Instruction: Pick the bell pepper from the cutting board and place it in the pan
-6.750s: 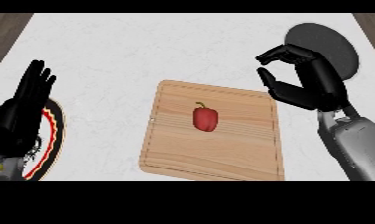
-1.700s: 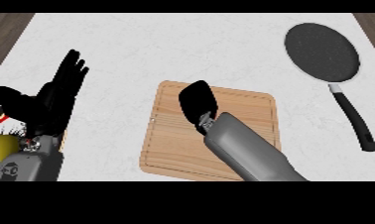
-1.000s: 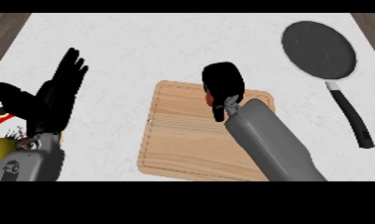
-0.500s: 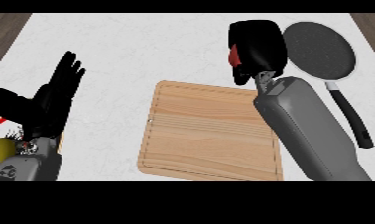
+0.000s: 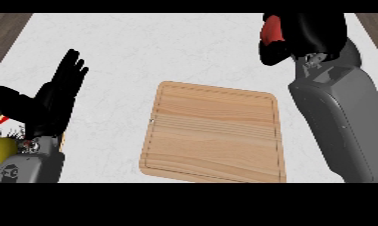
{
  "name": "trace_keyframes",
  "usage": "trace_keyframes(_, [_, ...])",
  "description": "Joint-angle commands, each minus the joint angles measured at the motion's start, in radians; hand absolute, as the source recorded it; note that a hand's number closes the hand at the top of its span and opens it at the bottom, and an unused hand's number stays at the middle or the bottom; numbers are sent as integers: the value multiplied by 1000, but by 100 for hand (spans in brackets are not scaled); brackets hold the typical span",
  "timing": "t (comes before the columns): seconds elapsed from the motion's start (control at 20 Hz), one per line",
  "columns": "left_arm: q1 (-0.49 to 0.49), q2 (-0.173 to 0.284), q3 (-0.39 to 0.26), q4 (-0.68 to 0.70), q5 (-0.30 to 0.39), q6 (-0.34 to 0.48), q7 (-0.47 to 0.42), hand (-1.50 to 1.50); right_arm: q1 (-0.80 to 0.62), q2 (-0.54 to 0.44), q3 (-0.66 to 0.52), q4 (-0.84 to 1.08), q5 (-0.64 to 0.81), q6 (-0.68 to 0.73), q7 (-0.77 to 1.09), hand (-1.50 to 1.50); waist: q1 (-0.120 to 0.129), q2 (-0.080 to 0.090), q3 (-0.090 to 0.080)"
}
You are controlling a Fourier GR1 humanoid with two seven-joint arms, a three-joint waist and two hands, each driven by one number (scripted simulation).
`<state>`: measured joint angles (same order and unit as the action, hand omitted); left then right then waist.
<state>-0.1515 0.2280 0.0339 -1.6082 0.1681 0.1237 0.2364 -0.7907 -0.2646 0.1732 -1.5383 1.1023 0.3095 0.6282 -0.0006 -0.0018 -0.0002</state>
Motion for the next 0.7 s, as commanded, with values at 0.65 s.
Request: trace_keyframes(0.65, [-19,-30,-12,-26,-26,0,30,0,21,-276,-426,510,-128,-376,-456,150,20,9,2])
